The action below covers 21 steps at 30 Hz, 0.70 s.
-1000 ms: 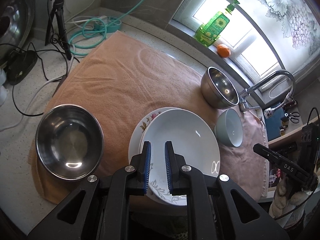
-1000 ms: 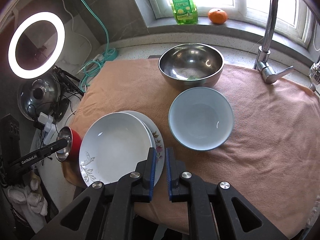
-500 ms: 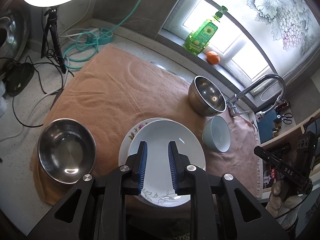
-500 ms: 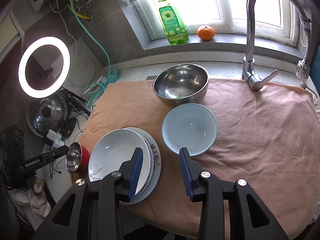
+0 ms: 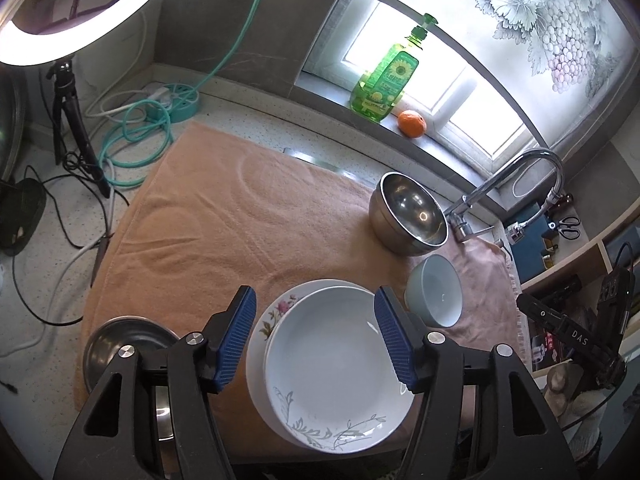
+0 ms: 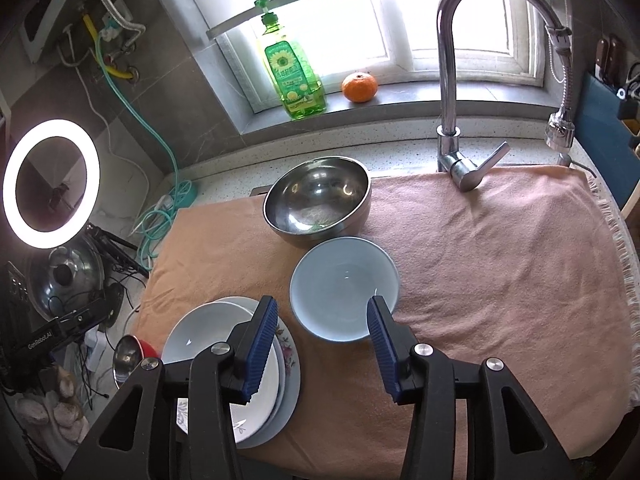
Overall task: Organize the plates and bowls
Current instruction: 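Move both open tools toward the pale blue bowl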
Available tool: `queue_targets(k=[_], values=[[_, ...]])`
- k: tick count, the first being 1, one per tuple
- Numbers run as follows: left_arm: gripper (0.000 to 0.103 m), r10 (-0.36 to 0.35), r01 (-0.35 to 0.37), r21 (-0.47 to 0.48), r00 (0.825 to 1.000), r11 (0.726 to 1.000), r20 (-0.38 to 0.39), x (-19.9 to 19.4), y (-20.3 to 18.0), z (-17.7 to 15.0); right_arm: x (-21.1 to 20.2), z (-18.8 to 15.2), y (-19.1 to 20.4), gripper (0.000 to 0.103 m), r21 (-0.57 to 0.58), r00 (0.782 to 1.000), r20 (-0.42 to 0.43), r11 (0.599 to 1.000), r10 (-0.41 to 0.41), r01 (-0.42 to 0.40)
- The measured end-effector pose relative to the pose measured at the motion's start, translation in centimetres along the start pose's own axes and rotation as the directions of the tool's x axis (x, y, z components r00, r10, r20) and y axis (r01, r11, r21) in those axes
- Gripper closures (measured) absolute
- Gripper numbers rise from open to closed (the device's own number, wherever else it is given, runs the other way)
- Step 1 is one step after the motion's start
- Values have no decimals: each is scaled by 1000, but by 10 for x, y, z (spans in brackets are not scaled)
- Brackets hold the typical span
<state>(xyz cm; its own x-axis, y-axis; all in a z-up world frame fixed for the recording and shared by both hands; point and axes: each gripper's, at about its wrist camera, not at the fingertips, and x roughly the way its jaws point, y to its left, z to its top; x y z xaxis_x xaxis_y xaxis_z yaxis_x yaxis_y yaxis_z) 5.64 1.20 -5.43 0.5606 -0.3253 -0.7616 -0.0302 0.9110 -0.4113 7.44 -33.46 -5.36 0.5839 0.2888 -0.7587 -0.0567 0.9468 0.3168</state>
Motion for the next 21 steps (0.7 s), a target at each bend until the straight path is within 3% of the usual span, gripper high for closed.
queue_targets(k=[8, 12, 21], values=[[42, -4, 4, 1, 1000, 1000, -11, 11, -6, 6, -2, 15, -24, 60, 103, 997, 74, 995, -4, -4], [42, 10, -10, -13, 1000, 1000, -9, 19, -14, 9, 8, 30, -26, 60, 48, 998, 55, 999, -12, 9], [44, 62, -62, -80, 998, 995, -4, 46, -42, 9, 48, 69, -48, 60, -30, 998, -17, 997, 68, -69]])
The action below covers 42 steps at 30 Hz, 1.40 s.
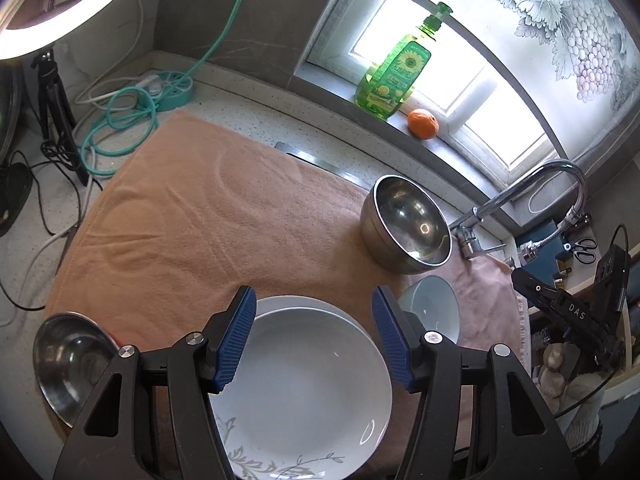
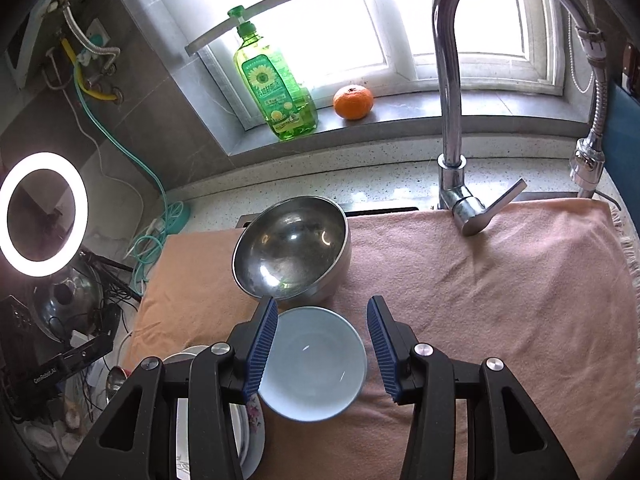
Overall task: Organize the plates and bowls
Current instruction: 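Move both open tools toward the pale blue bowl, then close both tools on the rim of the steel bowl and lift it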
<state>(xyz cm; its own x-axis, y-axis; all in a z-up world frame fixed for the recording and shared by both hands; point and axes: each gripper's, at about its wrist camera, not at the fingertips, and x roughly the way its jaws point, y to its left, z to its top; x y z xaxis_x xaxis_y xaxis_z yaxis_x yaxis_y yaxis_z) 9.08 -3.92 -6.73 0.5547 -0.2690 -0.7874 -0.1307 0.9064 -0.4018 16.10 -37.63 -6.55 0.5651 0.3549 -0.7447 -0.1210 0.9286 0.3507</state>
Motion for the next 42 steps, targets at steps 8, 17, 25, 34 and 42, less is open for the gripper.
queue_targets(k=[8, 17, 25, 34, 42], values=[[52, 26, -27, -79, 1000, 996, -12, 37, -27, 4, 39, 32, -20, 61, -100, 995, -92, 994, 44, -53], [78, 81, -84, -70, 996, 994, -45, 76, -57, 21, 88, 65, -32, 77, -140, 980, -164, 981, 111, -135], [93, 51, -59, -82, 994, 995, -94, 114, -68, 39, 118, 79, -33, 83, -155, 971, -206, 976, 122, -156], [94, 37, -50, -88, 988, 995, -147, 139, -68, 49, 144, 88, -40, 87, -115, 960, -251, 980, 128, -160], [94, 46, -57, -65, 986, 996, -159, 147, -73, 52, 155, 85, -38, 94, -105, 946, -290, 978, 142, -179]])
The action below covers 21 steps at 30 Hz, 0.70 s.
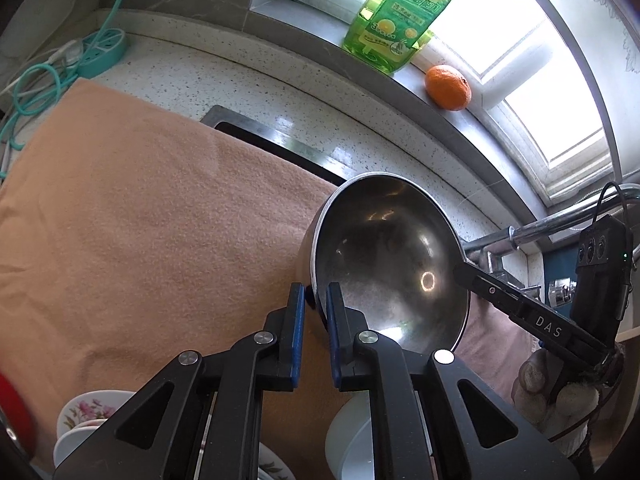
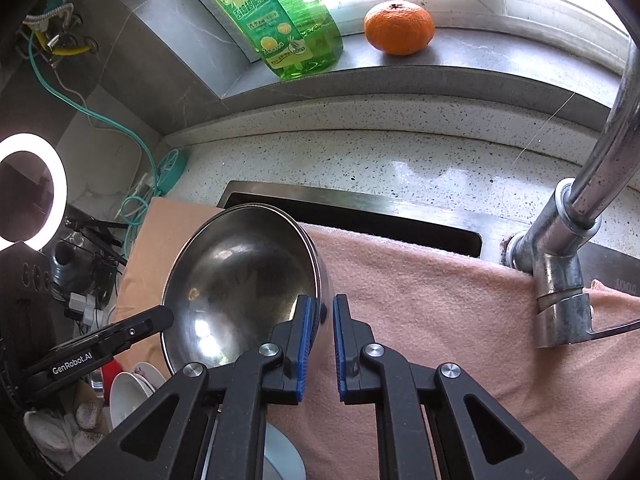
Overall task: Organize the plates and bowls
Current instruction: 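Close both tools on the rim of the steel bowl and lift it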
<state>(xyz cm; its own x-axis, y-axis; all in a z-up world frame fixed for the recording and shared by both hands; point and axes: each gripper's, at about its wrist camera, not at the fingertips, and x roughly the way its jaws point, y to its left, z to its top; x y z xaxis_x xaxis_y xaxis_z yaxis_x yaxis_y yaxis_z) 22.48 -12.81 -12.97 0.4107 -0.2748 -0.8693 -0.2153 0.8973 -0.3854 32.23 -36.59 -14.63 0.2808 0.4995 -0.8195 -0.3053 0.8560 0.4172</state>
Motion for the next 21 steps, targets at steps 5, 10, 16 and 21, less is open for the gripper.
queue_targets(k=[5, 10, 16, 21], values=[[94, 11, -11, 14, 1000, 1000, 2, 1, -2, 2, 1, 2, 0, 95, 0, 1000, -10, 1000, 4, -4], [94, 11, -12, 19, 1000, 1000, 4, 2, -4, 4, 1, 2, 0, 95, 3, 1000, -18, 1000, 4, -4], [93, 10, -10, 29, 1000, 1000, 9, 2, -6, 6, 4, 5, -6, 94, 30, 999, -46, 999, 25, -24], [94, 8, -8, 29, 1000, 1000, 8, 3, -5, 6, 8, 8, -11, 94, 57, 998, -56, 998, 37, -34]])
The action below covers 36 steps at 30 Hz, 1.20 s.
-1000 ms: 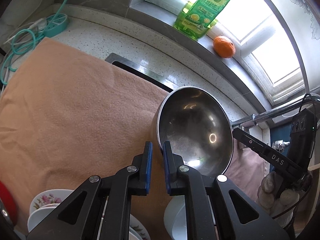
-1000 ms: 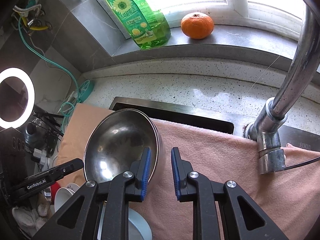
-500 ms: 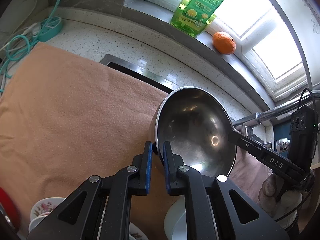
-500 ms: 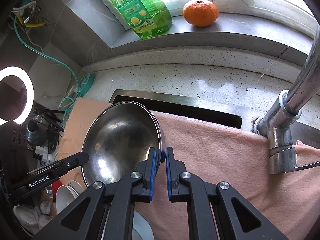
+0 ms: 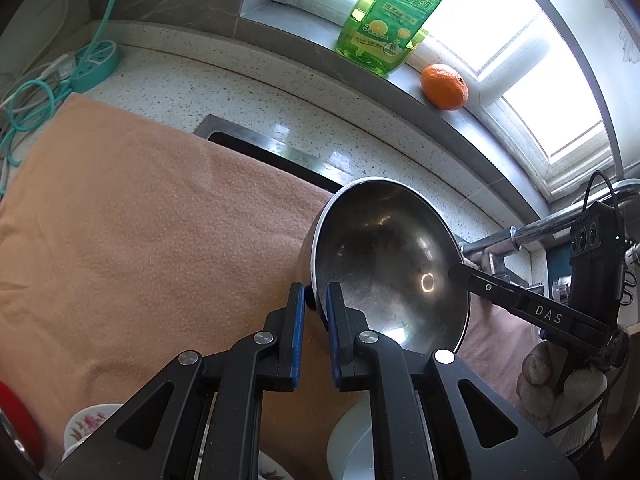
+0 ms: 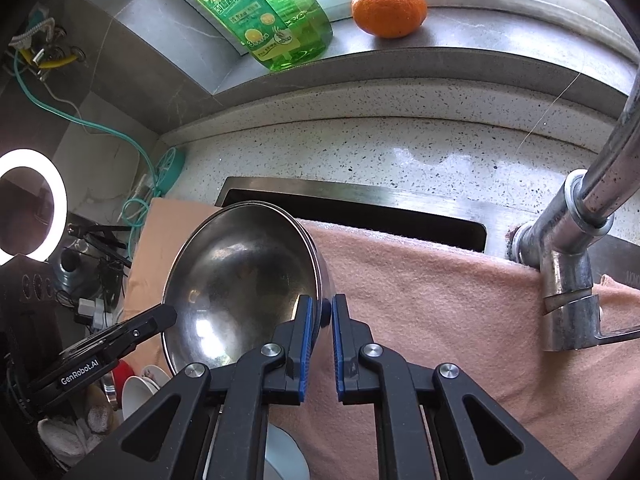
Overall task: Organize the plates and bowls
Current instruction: 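Close both tools on the rim of the steel bowl and lift it, then carry the steel bowl with both tools over the white plate stack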
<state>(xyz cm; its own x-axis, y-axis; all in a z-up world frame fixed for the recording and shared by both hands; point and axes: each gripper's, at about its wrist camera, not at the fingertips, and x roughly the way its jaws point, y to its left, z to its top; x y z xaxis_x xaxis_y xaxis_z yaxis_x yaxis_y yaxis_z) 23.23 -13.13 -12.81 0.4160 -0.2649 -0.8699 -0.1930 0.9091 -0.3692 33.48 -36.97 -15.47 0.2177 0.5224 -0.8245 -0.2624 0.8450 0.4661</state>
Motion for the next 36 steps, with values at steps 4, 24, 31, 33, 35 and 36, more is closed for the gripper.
queue_targets(k=[4, 24, 31, 33, 35, 36], values=[[94, 1, -1, -3, 1000, 1000, -1, 1, 2, -1, 1, 1, 6, 94, -33, 1000, 1, 999, -16, 16], [94, -55, 55, -4, 998, 998, 44, -35, 10, -7, -30, -4, 35, 94, -61, 998, 55, 998, -29, 32], [94, -66, 66, 3, 995, 998, 71, -57, 19, -12, -41, -14, 54, 94, -64, 997, 75, 998, -20, 25], [94, -69, 69, 0, 994, 998, 81, -65, 23, -15, -44, -18, 61, 94, -71, 997, 79, 997, -18, 23], [94, -74, 74, 0, 993, 997, 91, -72, 28, -18, -46, -22, 69, 94, -75, 996, 83, 997, -15, 21], [94, -75, 75, 0, 993, 997, 95, -76, 30, -19, -47, -24, 73, 94, -77, 996, 86, 997, -14, 21]])
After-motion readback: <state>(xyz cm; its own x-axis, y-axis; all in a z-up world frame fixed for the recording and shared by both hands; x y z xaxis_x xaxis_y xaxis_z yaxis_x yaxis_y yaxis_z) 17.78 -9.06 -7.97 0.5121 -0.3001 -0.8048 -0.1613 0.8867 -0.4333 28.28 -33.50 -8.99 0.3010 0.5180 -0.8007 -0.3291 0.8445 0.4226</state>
